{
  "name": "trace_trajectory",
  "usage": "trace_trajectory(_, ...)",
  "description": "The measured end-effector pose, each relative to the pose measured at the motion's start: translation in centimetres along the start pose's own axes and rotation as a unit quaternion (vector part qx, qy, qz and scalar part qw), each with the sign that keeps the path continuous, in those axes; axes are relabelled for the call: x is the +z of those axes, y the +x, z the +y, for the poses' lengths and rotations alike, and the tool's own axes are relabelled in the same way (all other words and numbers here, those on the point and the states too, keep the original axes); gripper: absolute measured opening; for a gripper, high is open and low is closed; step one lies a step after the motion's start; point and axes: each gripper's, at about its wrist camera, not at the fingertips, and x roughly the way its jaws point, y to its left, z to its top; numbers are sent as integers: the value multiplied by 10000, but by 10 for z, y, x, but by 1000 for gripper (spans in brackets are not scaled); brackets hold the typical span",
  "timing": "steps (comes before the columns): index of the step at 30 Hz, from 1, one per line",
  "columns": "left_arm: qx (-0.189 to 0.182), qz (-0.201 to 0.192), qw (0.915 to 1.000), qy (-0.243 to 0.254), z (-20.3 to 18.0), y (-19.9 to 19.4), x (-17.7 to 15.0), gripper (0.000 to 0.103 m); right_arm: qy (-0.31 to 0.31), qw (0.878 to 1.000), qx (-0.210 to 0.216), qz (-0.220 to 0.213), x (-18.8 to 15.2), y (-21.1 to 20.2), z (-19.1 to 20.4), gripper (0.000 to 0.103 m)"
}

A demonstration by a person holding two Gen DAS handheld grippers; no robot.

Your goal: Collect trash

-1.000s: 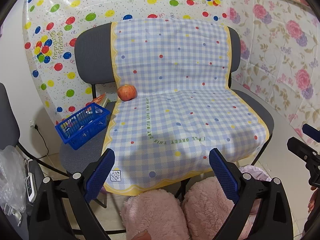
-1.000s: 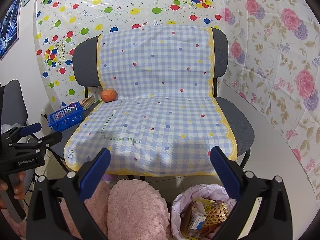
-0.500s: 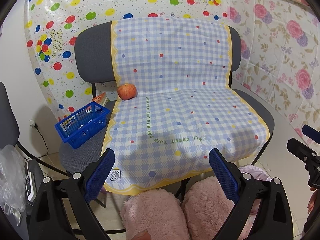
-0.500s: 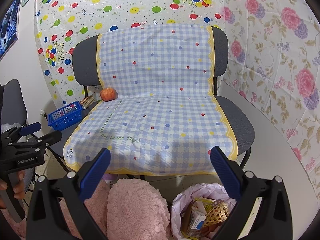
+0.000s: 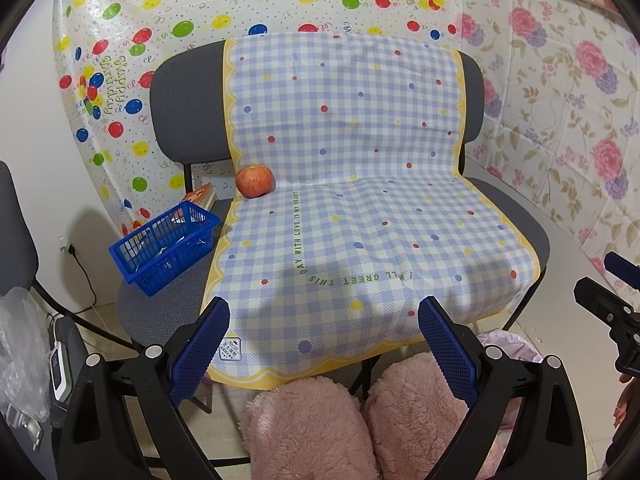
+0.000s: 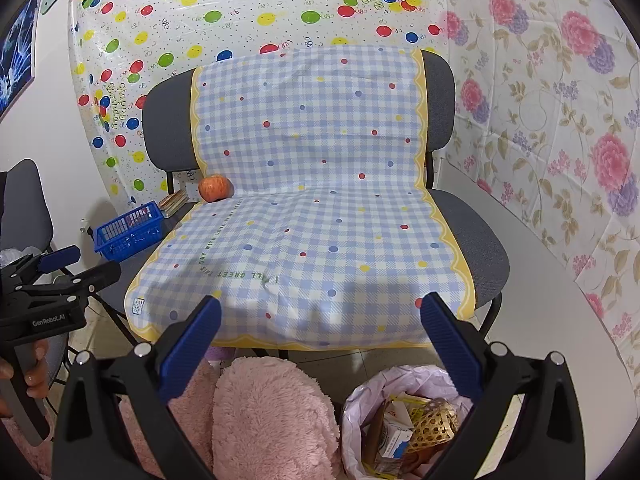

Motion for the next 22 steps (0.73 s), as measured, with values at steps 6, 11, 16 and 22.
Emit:
trace_trajectory(6,7,14,10000,16,0,1,0,94,20,10000,-10,6,-2,1,-1,98)
trace_trajectory(11,-55,-126,9999,58,1,4,-2,94,49,10000,-8,32,-4,5,-5,98)
trace_trajectory(16,-64,15,10000,-37,4,25,-2,94,78,9999,-72,92,-1,24,-15,98)
trace_trajectory(22,-268,381,9989,-8,2,62,-1,95,195,9991,-333,157,17,90,-59,98)
